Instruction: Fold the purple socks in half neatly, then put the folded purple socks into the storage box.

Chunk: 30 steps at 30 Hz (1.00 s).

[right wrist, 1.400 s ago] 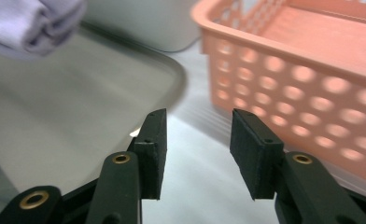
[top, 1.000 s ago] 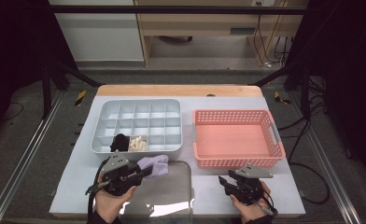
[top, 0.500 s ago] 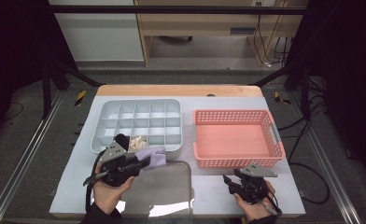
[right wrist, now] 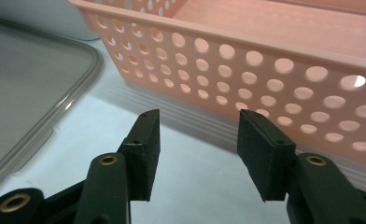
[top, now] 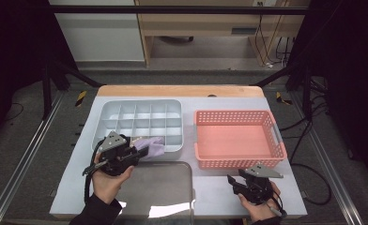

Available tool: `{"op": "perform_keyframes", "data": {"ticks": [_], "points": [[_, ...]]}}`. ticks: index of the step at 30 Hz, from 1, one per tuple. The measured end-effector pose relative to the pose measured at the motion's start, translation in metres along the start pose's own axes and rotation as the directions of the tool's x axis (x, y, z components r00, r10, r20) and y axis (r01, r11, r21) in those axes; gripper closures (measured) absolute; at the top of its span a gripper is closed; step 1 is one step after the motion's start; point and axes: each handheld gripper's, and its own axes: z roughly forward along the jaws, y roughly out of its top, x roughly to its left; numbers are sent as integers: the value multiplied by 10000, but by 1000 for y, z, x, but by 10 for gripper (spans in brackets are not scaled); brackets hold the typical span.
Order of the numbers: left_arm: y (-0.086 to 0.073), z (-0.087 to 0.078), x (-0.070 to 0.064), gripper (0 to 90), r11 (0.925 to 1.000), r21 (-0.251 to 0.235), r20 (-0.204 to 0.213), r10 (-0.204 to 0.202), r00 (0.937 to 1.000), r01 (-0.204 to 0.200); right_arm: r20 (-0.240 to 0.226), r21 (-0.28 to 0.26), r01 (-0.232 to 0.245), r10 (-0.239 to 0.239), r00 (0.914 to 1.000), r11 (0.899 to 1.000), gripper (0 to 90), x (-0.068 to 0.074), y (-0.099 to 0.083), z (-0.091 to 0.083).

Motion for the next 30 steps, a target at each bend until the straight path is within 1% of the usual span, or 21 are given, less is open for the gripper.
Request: {"op": "perform_keyframes", "data": {"ticks": [3, 6, 10, 12, 15, 18, 21, 24, 26, 30], "points": [[3, 3, 4, 738, 9999, 99, -109, -83, 9999, 84, 3, 34, -10, 10, 10000, 10000, 498, 0, 0, 1], [4, 5, 7, 739, 9998, 96, -162, -182, 9997, 184, -39, 57, -37, 37, 10000, 10000, 498, 0, 0, 2], [7, 9, 11, 738, 9995, 205, -284, -218, 9994, 224, -105, 62, 54, -53, 9999, 10000, 498, 1, 0, 3], [9, 12, 13, 739, 9993, 251, -318, -256, 9992, 264, -118, 75, 37, -37, 9999, 10000, 499, 1, 0, 3], [13, 17, 16, 739, 9991, 352, -456, -211, 9987, 227, -148, 103, -21, 22, 9999, 9999, 499, 0, 0, 4], [15, 24, 19, 739, 9983, 527, -538, -239, 9983, 267, -158, 124, 5, -3, 9999, 9999, 499, 0, 0, 5], [16, 33, 22, 739, 9971, 713, -799, -204, 9966, 261, -177, 144, 17, -15, 9998, 9999, 501, 1, 0, 5], [15, 42, 27, 739, 9955, 900, -833, -229, 9963, 304, -234, 172, 71, -67, 9997, 9998, 505, 1, -1, 6], [14, 47, 28, 739, 9941, 1035, -818, -236, 9964, 320, -260, 201, -5, 10, 9997, 9998, 507, 1, -1, 6], [12, 57, 33, 739, 9901, 1377, -927, -146, 9956, 273, -319, 235, 2, 6, 9995, 9997, 514, 0, -1, 7]]}}
